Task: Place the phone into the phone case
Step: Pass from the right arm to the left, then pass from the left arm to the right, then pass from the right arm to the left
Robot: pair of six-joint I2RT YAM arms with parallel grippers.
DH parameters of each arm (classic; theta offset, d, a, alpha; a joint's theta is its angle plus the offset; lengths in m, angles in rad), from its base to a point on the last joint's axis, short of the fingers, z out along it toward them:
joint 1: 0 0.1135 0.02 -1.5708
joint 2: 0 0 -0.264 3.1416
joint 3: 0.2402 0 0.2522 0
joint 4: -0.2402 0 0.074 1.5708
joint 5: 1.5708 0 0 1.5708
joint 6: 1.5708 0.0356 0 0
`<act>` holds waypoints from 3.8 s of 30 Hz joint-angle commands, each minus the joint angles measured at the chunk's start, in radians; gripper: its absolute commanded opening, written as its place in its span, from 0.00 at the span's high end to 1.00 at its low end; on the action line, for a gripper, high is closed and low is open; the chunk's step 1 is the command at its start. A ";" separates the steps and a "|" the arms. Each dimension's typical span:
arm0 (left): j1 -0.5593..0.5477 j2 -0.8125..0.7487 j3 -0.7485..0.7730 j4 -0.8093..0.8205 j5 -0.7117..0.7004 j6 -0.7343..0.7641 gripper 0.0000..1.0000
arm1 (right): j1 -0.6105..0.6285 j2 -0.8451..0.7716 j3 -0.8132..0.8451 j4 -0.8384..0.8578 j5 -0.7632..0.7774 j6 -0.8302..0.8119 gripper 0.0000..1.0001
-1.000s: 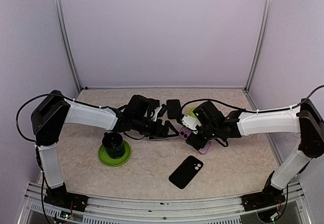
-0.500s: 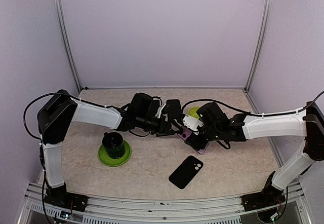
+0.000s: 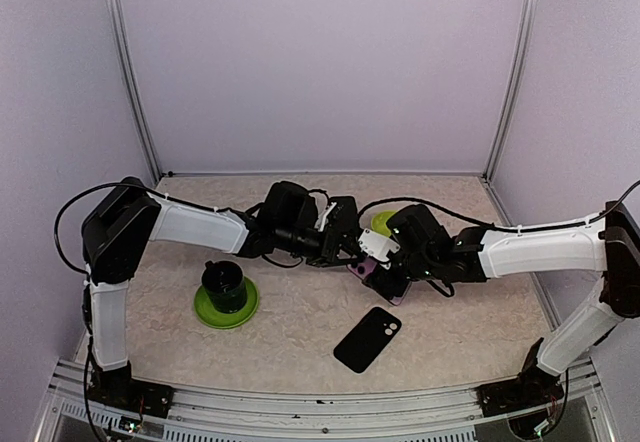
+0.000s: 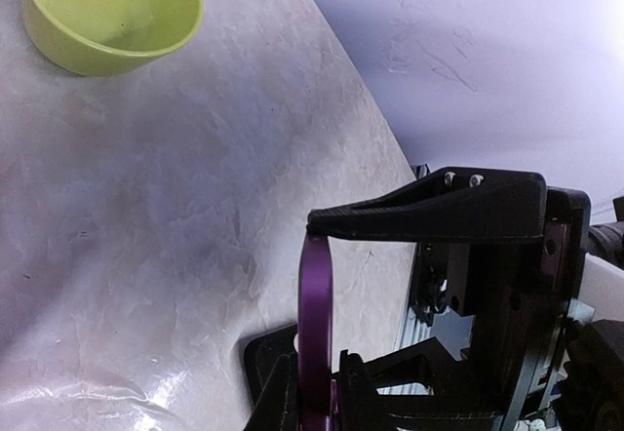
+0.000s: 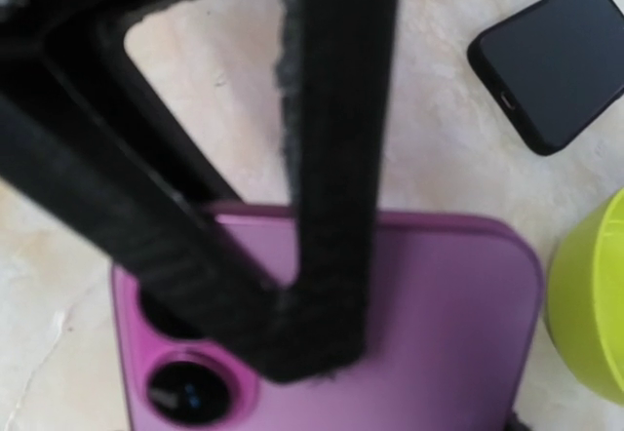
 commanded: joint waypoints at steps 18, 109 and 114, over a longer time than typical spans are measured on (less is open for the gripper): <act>-0.002 -0.086 -0.035 0.072 -0.101 -0.107 1.00 | 0.043 -0.065 -0.067 0.134 0.118 -0.011 0.11; -0.054 -0.740 -0.348 -0.176 -0.056 0.478 0.13 | -0.089 -0.231 0.033 -0.164 -0.825 0.030 1.00; -0.061 -0.702 -0.301 -0.227 -0.053 0.503 0.14 | -0.089 -0.210 0.055 -0.210 -0.864 0.017 1.00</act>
